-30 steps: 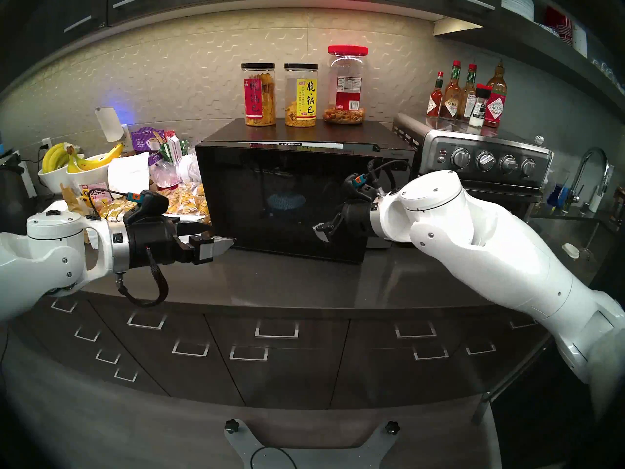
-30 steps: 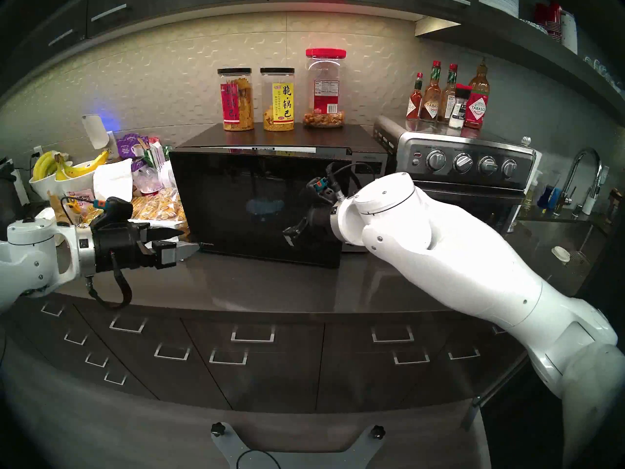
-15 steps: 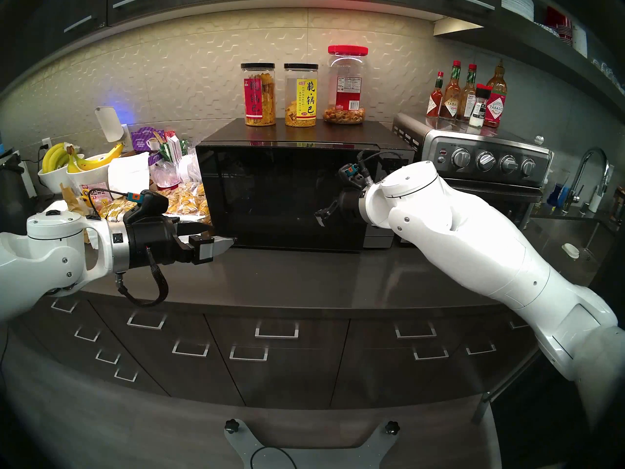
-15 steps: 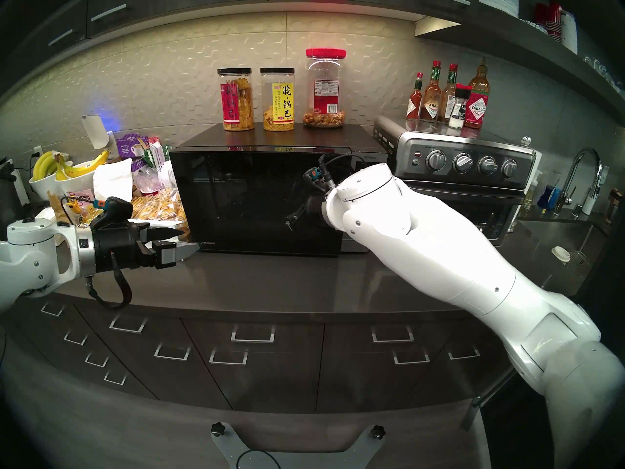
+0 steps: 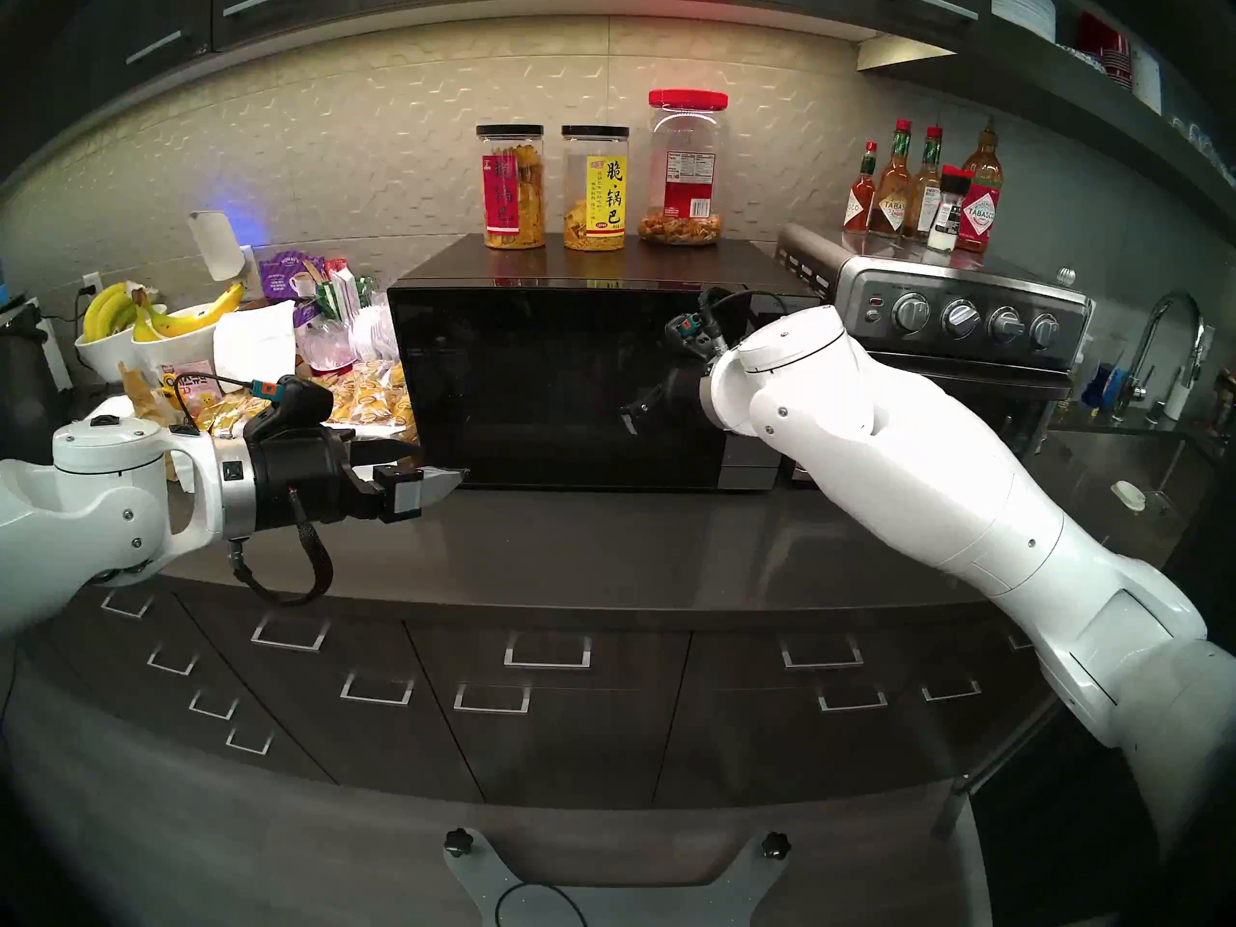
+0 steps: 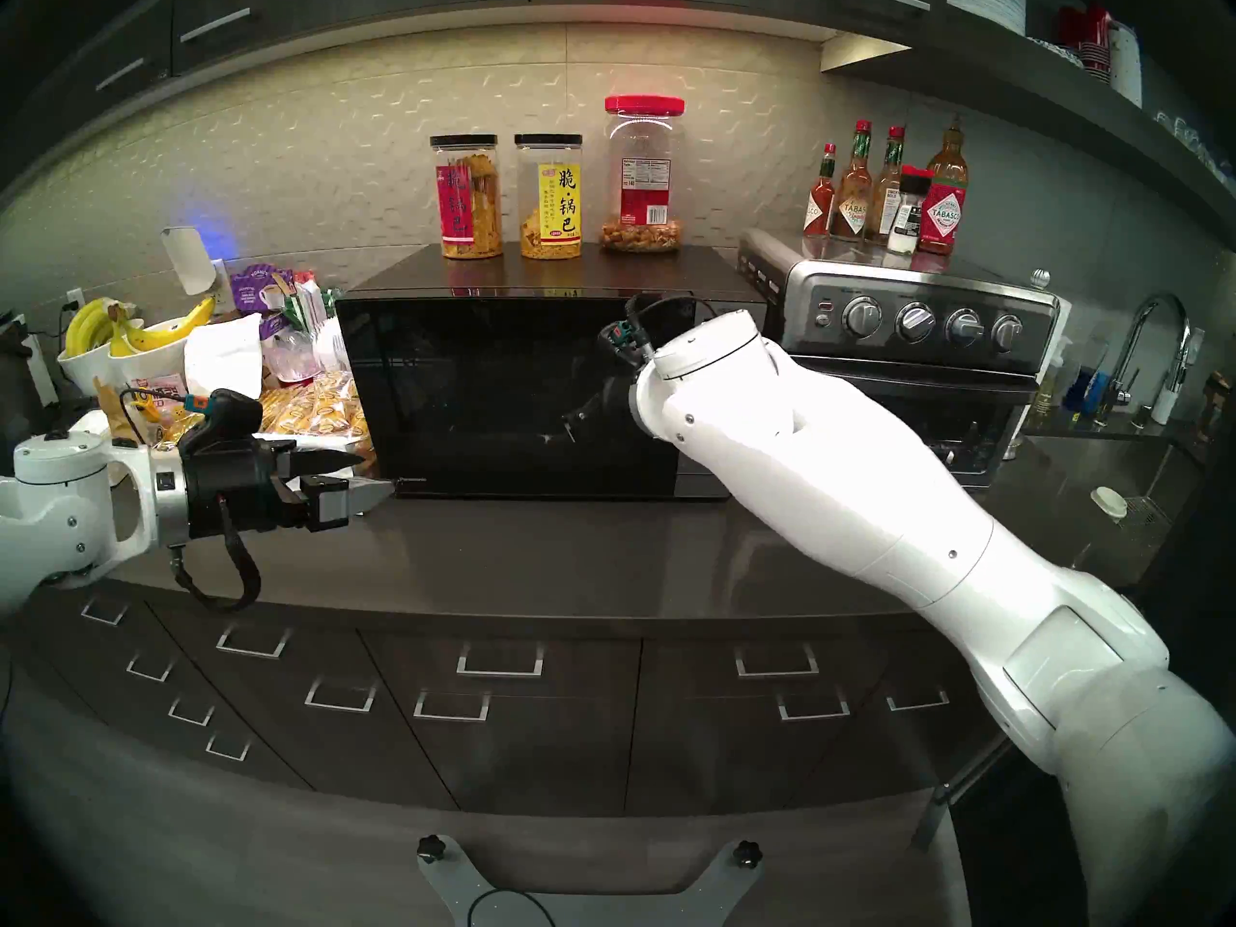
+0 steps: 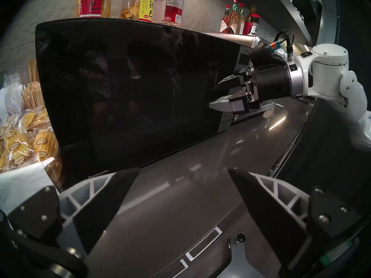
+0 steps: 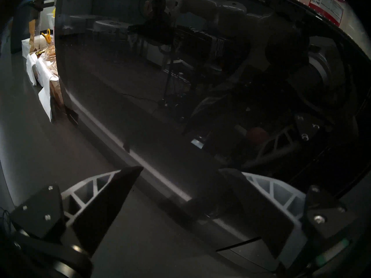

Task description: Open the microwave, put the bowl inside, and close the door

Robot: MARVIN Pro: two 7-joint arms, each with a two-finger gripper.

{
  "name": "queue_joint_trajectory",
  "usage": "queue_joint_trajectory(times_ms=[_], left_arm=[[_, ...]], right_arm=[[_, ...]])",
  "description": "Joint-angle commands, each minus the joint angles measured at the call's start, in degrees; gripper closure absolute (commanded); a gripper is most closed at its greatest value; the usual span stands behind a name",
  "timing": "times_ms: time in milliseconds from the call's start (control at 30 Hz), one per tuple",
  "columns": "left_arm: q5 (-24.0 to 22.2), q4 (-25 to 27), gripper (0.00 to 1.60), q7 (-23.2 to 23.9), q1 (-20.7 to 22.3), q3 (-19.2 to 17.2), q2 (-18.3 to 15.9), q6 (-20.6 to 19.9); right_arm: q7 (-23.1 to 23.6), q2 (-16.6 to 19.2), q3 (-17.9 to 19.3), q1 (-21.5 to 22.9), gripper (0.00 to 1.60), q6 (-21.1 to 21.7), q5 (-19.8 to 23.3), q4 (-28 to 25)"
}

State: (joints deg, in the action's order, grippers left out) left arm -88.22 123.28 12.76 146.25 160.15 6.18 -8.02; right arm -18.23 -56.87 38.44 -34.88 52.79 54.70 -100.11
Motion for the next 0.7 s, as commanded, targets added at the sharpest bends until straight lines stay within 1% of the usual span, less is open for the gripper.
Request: queue_joint_trajectory(times_ms=[0,67,133,167,200,233,267,300,400,500,533,567,667], left_arm=[[0.0,0.1,0.0,0.1,0.5,-0.5,0.0,0.3],[0.0,0.1,0.0,0.1,0.5,-0.5,0.0,0.3],[0.1,0.1,0.0,0.1,0.6,-0.4,0.0,0.3],[0.1,0.1,0.0,0.1,0.6,-0.4,0.0,0.3],[0.1,0.1,0.0,0.1,0.6,-0.4,0.0,0.3],[0.1,0.1,0.0,0.1,0.6,-0.4,0.0,0.3],[0.1,0.1,0.0,0.1,0.7,-0.3,0.0,0.2],[0.1,0.1,0.0,0.1,0.7,-0.3,0.0,0.2],[0.1,0.1,0.0,0.1,0.8,-0.2,0.0,0.2],[0.1,0.1,0.0,0.1,0.9,-0.1,0.0,0.2],[0.1,0.1,0.0,0.1,0.9,-0.1,0.0,0.2],[0.1,0.1,0.0,0.1,0.9,-0.1,0.0,0.2],[0.1,0.1,0.0,0.1,1.0,0.0,0.0,0.2]], right_arm=[[0.8,-2.4,0.3,2.5,0.0,-0.8,-0.3,2.7],[1.1,-2.4,0.5,2.5,0.0,-0.7,0.1,2.5],[1.7,-1.5,1.9,1.9,0.0,0.6,1.9,1.2],[1.9,-0.7,2.3,1.7,0.0,1.0,2.2,0.4],[1.9,-0.7,2.3,1.7,0.0,1.0,2.2,0.4],[2.4,0.4,3.0,1.2,0.0,1.4,2.9,-0.8],[3.4,3.0,4.6,0.2,0.0,2.2,4.6,-3.0],[3.4,3.0,4.6,0.2,0.0,2.2,4.6,-3.0],[4.6,6.1,6.1,-0.6,0.0,2.2,6.2,-5.3],[5.3,7.6,9.1,-2.4,0.0,2.2,6.8,-7.0],[5.7,8.8,9.4,-2.7,0.0,2.2,7.3,-7.9],[5.9,8.8,10.8,-3.7,0.0,2.2,7.1,-8.2],[6.9,11.4,12.9,-5.3,0.0,2.2,8.0,-10.4]])
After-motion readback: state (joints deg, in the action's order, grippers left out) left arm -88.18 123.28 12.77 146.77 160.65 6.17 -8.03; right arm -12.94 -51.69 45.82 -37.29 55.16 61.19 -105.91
